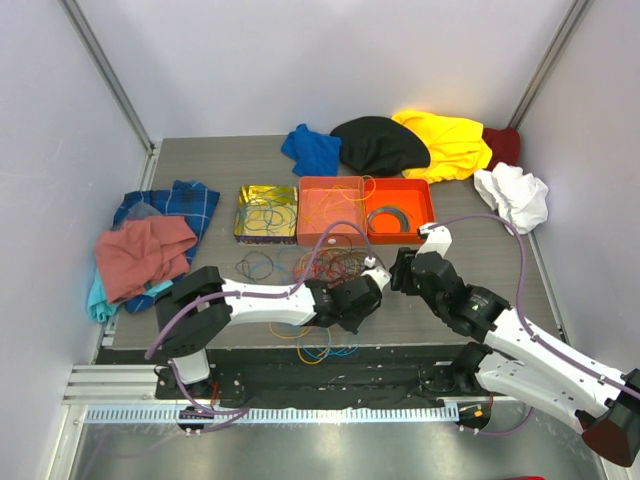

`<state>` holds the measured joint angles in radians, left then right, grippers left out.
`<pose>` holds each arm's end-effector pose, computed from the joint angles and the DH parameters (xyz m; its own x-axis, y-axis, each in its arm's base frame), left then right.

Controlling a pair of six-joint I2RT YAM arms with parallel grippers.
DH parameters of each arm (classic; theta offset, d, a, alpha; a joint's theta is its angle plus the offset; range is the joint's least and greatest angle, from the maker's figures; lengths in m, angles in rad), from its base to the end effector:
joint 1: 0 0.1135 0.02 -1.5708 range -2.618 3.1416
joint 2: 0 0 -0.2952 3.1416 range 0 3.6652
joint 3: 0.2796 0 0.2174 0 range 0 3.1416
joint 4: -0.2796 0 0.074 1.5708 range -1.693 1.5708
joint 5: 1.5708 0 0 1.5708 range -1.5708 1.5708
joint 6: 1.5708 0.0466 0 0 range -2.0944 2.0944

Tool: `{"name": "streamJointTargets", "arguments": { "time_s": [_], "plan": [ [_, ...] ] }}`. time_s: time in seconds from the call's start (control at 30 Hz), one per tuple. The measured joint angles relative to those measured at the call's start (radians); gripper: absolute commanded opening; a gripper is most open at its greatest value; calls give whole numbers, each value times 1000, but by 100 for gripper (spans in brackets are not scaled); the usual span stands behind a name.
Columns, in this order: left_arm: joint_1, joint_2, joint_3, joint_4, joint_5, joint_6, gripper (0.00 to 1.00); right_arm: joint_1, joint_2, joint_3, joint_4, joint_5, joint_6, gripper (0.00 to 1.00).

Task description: Untangle the cables

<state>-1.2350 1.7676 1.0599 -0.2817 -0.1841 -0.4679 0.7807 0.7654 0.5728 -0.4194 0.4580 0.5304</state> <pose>0.1205 -0.3194 0.2126 -0.6495 0.5153 -0.5592 0.6747 0.7297 -0.1112 0.0987 0.0688 0.2704 -0.5413 0.1024 -0.8345 -0.1163 0.9739 0.1949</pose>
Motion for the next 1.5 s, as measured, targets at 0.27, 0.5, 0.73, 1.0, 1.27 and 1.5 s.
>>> {"name": "streamJointTargets", "arguments": {
  "time_s": [0.27,0.5,0.73,1.0,1.27,1.5],
  "plan": [
    [-7,-148,2,-56,-51,32,0,3,0,0,29,-16,3,57],
    [-7,-422,193,-191,-196,126,0,3,-1,0,52,-26,3,56],
    [-8,-489,563,-307,-359,274,0,3,0,9,72,-44,-6,56],
    [50,-460,835,-363,-501,438,0,3,-2,38,94,-64,-21,56],
    [241,-363,1045,-393,-533,494,0,3,-8,57,109,-87,-31,57],
    [505,-241,1035,-462,-444,377,0,3,-65,56,108,-93,-31,57]
  ]
}}
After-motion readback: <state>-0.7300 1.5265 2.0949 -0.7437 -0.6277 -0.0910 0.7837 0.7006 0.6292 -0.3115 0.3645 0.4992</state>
